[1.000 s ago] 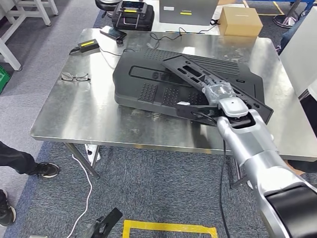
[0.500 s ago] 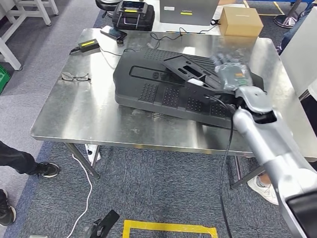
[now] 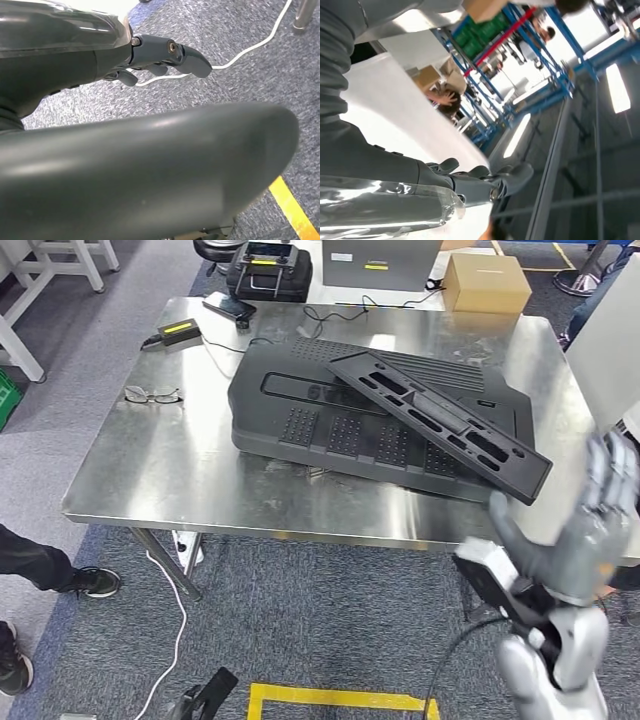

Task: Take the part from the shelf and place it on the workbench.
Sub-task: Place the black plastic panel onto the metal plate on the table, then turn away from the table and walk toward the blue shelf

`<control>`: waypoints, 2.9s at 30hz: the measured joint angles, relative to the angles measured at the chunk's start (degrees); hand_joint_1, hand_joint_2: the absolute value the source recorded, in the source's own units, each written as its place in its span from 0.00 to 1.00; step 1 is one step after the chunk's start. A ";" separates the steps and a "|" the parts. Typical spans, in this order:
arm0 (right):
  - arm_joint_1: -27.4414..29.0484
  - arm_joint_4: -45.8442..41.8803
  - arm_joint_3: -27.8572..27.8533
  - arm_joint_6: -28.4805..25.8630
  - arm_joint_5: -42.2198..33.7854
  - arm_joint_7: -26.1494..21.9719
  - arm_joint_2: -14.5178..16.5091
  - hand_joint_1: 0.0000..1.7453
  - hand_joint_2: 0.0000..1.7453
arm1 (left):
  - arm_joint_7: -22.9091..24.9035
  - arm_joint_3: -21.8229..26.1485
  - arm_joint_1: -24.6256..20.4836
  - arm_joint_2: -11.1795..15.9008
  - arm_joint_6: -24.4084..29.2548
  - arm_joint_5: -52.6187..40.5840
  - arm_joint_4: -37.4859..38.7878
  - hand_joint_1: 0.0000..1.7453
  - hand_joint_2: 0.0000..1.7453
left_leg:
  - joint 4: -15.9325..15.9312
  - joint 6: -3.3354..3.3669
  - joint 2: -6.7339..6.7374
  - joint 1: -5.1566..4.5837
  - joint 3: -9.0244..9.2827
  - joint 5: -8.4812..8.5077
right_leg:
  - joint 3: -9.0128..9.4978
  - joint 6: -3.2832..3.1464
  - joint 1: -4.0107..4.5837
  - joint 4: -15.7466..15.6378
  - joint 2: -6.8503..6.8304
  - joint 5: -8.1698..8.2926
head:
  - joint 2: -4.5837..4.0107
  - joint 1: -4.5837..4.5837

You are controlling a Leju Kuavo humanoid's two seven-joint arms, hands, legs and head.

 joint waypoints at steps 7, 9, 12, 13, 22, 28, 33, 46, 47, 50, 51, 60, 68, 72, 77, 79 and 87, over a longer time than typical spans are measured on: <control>12.15 -11.18 -8.58 -0.14 -6.71 -10.68 6.39 0.00 1.00 | -0.53 1.08 0.79 0.04 0.89 1.04 0.00 0.00 0.00 | 0.13 0.11 0.05 -0.29 0.04 -0.06 | 0.06 0.15 -0.28 -0.08 0.01 0.09 | 0.01 -0.01; 13.62 -12.60 -9.46 -0.14 -7.63 -11.60 7.43 0.00 1.00 | -0.53 1.34 0.86 0.07 0.96 1.07 0.00 0.00 0.00 | 0.18 0.29 0.06 -0.46 0.06 -0.01 | 0.09 0.35 -0.45 -0.09 0.00 0.22 | 0.01 -0.02; 15.67 -14.42 -10.16 -0.14 -10.64 -13.45 8.67 0.00 1.00 | -0.52 1.84 0.87 0.08 1.09 1.54 0.00 0.00 0.00 | -0.14 0.99 0.09 -0.40 0.18 0.53 | 0.17 0.88 -0.62 0.06 0.15 0.04 | 0.01 -0.03; 16.50 -15.05 -10.29 -0.14 -11.78 -14.13 9.02 0.00 1.00 | -0.51 1.97 0.86 0.08 1.19 1.80 0.00 0.00 0.00 | -0.34 1.26 0.13 -0.23 0.17 0.76 | -0.10 1.02 -0.67 0.98 0.36 -1.02 | 0.02 0.01; 22.77 -18.48 -12.10 -0.15 -22.46 -17.58 11.89 0.00 0.00 | -0.64 3.47 0.99 0.09 1.69 2.97 0.00 0.00 0.00 | -0.46 0.71 0.10 0.31 -0.54 1.90 | 2.12 1.82 -1.15 4.12 1.20 -3.46 | 0.00 0.07; 23.79 -18.89 -13.01 -0.16 -23.20 -17.75 12.61 0.00 0.00 | -0.67 3.82 1.05 0.10 1.82 2.95 0.00 0.00 0.00 | -0.08 -1.62 -0.13 0.55 -1.36 2.00 | 3.43 -0.76 -0.68 -1.04 1.58 -1.24 | 0.01 -0.06; 24.12 -18.95 -13.24 -0.16 -23.22 -17.77 12.94 0.00 0.00 | -0.68 4.15 0.93 0.13 1.86 2.95 0.00 0.00 0.00 | 13.28 -1.85 -0.06 0.44 -4.25 -8.47 | 0.60 -2.36 -0.20 -1.05 0.72 0.95 | 0.01 -0.10; 25.49 -19.13 -13.55 -0.20 -23.13 -17.53 12.97 0.00 0.00 | -0.83 4.36 0.74 0.17 1.89 2.88 0.00 0.00 0.00 | -2.71 1.69 0.46 -0.15 4.99 -1.36 | -5.89 0.94 -0.09 7.85 0.97 -3.80 | 0.00 0.16; 25.64 -19.13 -13.59 -0.21 -23.15 -17.46 12.97 0.00 0.00 | -0.83 4.37 0.75 0.18 1.89 2.85 0.00 0.00 0.00 | -2.66 1.87 0.50 -0.23 4.27 -0.79 | -6.63 1.16 -0.17 11.58 0.99 -6.17 | -0.01 0.19; 26.08 -19.13 -13.73 -0.22 -23.42 -17.30 12.97 0.00 0.00 | -0.84 4.40 0.75 0.20 1.89 2.84 0.00 0.00 0.00 | -2.46 1.89 0.56 -0.47 2.17 0.79 | -5.13 1.29 -0.25 15.65 1.01 -5.80 | 0.01 0.20; 26.18 -19.13 -13.77 -0.22 -23.54 -17.28 12.98 0.00 0.00 | -0.84 4.42 0.75 0.20 1.89 2.84 0.00 0.00 0.00 | -2.41 1.85 0.54 -0.54 1.59 1.25 | -2.73 1.09 -0.24 12.93 1.04 -4.04 | 0.01 0.19; 27.24 -20.06 -14.00 -0.22 -23.83 -18.08 13.97 0.00 0.00 | -0.86 4.89 1.01 0.22 1.89 3.02 0.00 0.00 0.00 | 1.29 -0.50 0.35 -0.56 -1.98 -0.57 | 5.92 -2.21 0.02 -4.48 1.01 -0.60 | 0.00 0.02; 28.37 -20.58 -14.24 -0.23 -24.05 -18.89 15.23 0.00 0.00 | -0.92 5.13 0.88 0.62 1.79 3.09 0.00 0.00 0.00 | 5.36 -1.78 0.36 0.43 3.82 -3.12 | -2.29 -1.61 -0.03 -0.48 0.47 2.75 | 0.00 -0.06; 28.58 -21.09 -14.38 -0.25 -24.16 -18.99 15.48 0.00 0.00 | -1.08 5.16 0.77 0.62 1.74 3.11 0.01 0.00 0.00 | -2.38 -0.37 0.21 0.16 7.84 -4.49 | -4.32 -0.23 0.00 0.92 0.51 4.34 | 0.00 0.04; 28.75 -21.10 -14.55 -0.25 -24.30 -18.95 15.55 0.00 0.00 | -1.07 5.25 0.81 0.61 1.69 3.10 0.00 0.00 0.00 | -2.28 1.82 0.79 0.04 4.41 -1.33 | -6.69 1.15 -0.38 9.39 0.77 -5.11 | -0.01 0.28; 28.75 -21.10 -14.67 -0.25 -24.43 -18.93 15.55 0.00 0.00 | -1.02 5.26 0.78 0.61 1.69 3.10 0.00 0.00 0.00 | -2.20 2.00 0.87 -0.23 2.60 0.07 | -7.10 1.25 -0.38 15.77 0.77 -7.63 | 0.00 0.31; 28.49 -21.59 -14.78 -0.25 -24.93 -18.94 15.59 0.00 0.00 | -0.96 5.30 0.76 0.49 1.69 3.10 0.00 0.00 0.00 | -2.14 0.91 0.73 -1.03 -1.75 4.88 | 9.90 -1.44 0.87 -5.15 1.48 -3.31 | 0.01 0.18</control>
